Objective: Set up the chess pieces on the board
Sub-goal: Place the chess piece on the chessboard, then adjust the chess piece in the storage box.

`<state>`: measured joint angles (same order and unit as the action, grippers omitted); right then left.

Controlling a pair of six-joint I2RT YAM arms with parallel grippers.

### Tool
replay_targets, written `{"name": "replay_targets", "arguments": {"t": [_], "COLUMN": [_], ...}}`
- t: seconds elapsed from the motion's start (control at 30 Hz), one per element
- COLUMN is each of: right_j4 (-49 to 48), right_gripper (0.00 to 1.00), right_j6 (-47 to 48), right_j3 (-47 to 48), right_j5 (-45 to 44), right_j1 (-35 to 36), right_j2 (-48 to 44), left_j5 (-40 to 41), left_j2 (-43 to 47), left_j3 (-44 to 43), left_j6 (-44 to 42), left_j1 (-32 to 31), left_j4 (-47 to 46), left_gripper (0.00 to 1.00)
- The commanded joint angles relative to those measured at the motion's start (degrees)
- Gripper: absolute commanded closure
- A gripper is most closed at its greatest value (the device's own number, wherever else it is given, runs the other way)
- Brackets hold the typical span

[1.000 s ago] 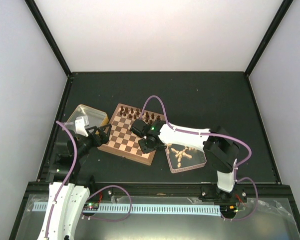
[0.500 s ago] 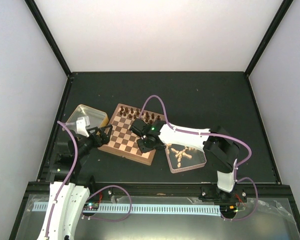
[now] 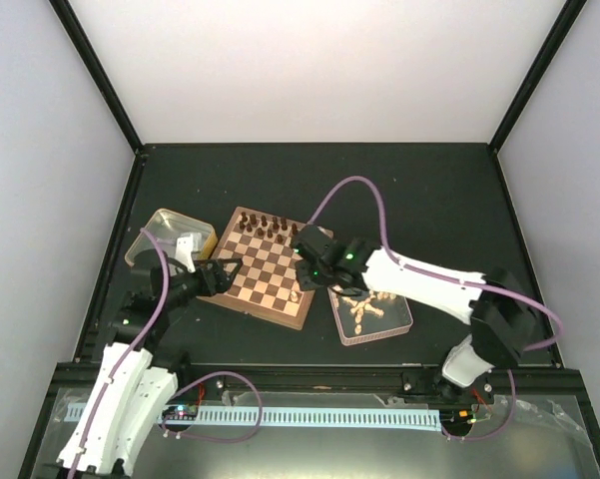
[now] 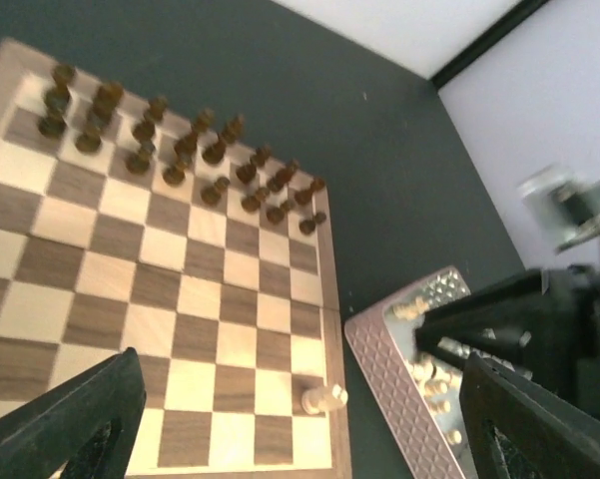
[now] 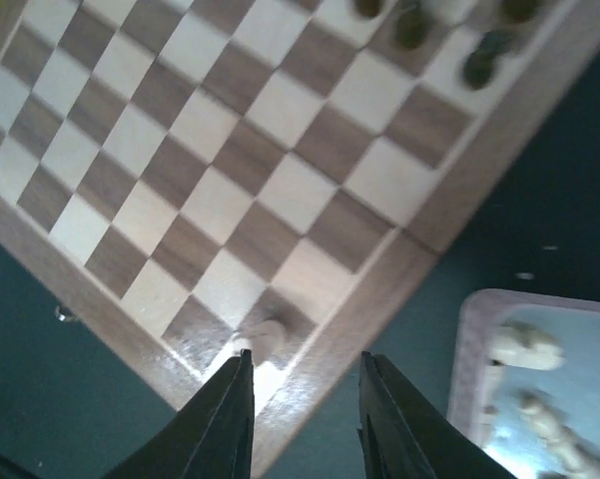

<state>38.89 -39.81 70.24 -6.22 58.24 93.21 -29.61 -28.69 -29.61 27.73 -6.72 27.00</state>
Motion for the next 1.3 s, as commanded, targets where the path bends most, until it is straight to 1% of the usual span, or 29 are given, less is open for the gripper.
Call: {"name": "replay_targets", "arguments": {"t": [0.0,0.1,0.2,0.33,0.53,0.7,0.87,0.97,1.27], "right_j4": [-4.4,-4.5,-3.3,-1.0,0.5,2.1,4.5,5.6,5.4], "right_gripper": [0.70,0.69,0.69,0.68,0.66,0.67,0.77,0.79,0.88], "right_j6": [-5.0,-6.3,-6.2,-5.0,-3.5,-2.4,-3.3,-3.7,-3.8], "right_j3": [-6.5,-12.1,-17.1,-22.1,-27.0,-27.0,-26.8,-26.5,-27.1], "right_j5": [-5.8,-7.6,-8.2,-9.1,-8.6,-8.3,-12.5,-14.1,-13.4], "right_j1": [-3.7,-7.0,-11.5,-16.7,-22.7,-23.2,-23.2,-23.2,-23.2], "right_j2": [-7.4,-12.9,-18.7,-23.2,-26.5,-24.1,-22.6,-22.4,-20.8], "left_j5": [0.7,3.3,5.5,7.0,7.5,8.1,9.0,9.7,10.0], "left_j2": [-5.2,-8.9,-12.2,-15.6,-18.8,-20.1,-20.1,-20.2,-20.9], "left_j3": [0.0,0.2,0.3,-0.3,-1.3,-1.6,-2.1,-2.4,-3.1], "left_j6": [1.6,4.4,6.2,7.0,6.7,6.6,6.2,5.7,5.0], "left_j1": [-5.4,-10.6,-14.8,-17.4,-19.3,-19.6,-19.6,-19.6,-19.6], "left_j4": [-1.6,-3.4,-5.2,-7.2,-8.1,-8.4,-7.9,-7.6,-7.1], "left_gripper": [0.13,0.18,0.19,0.20,0.21,0.23,0.24,0.24,0.24]}}
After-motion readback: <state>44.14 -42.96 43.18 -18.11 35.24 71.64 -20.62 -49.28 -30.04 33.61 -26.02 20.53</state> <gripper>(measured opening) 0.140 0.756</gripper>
